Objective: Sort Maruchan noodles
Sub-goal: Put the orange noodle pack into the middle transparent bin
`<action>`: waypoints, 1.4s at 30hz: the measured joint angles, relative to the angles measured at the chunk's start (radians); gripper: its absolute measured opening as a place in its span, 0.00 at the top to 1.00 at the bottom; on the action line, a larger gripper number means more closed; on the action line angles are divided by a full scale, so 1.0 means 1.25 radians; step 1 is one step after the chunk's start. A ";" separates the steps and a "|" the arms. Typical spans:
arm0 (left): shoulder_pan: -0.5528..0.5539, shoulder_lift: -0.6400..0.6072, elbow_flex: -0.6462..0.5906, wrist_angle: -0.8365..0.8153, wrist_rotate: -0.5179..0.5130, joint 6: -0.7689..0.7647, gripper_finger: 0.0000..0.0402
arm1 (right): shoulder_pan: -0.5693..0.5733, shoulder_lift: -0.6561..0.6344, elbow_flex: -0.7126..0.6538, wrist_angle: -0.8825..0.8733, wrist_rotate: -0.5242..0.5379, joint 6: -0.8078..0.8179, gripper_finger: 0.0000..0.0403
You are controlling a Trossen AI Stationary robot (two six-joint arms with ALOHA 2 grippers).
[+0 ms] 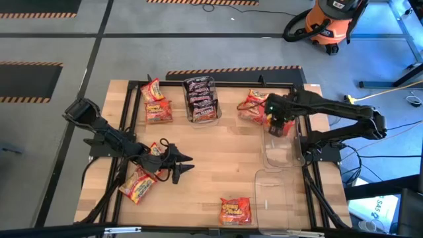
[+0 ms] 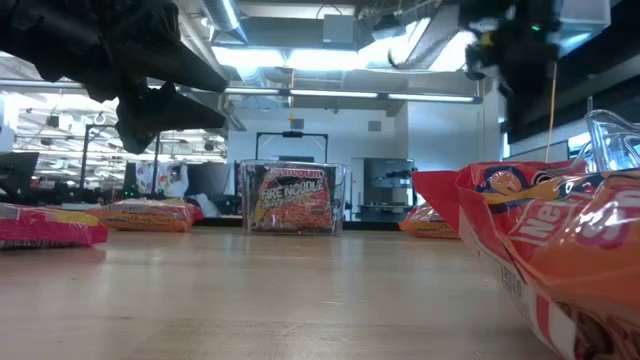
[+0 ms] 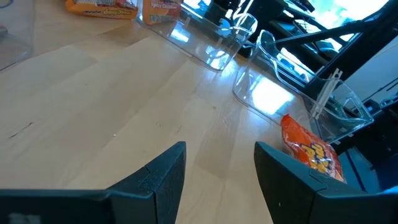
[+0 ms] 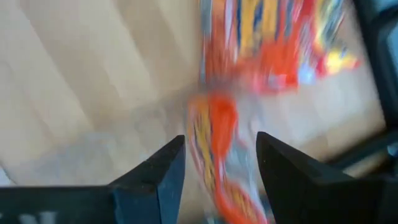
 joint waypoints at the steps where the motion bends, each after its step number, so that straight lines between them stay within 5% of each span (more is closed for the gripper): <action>1: 0.000 0.000 0.000 0.000 0.000 0.002 0.54 | 0.000 0.000 0.004 0.042 0.004 0.023 0.56; 10: 0.005 0.000 0.000 -0.004 0.000 0.027 0.54 | -0.064 0.088 -0.014 0.315 0.012 0.113 0.56; 22: 0.007 0.000 0.000 -0.002 0.001 0.083 0.54 | -0.169 0.319 -0.014 0.324 -0.010 0.117 0.61; 31: 0.007 0.000 0.000 -0.003 0.001 0.086 0.54 | -0.168 0.363 -0.014 0.336 0.063 0.151 0.82; 42: 0.007 0.000 0.000 -0.002 0.001 0.083 0.54 | -0.129 0.428 -0.014 0.372 0.015 0.165 0.86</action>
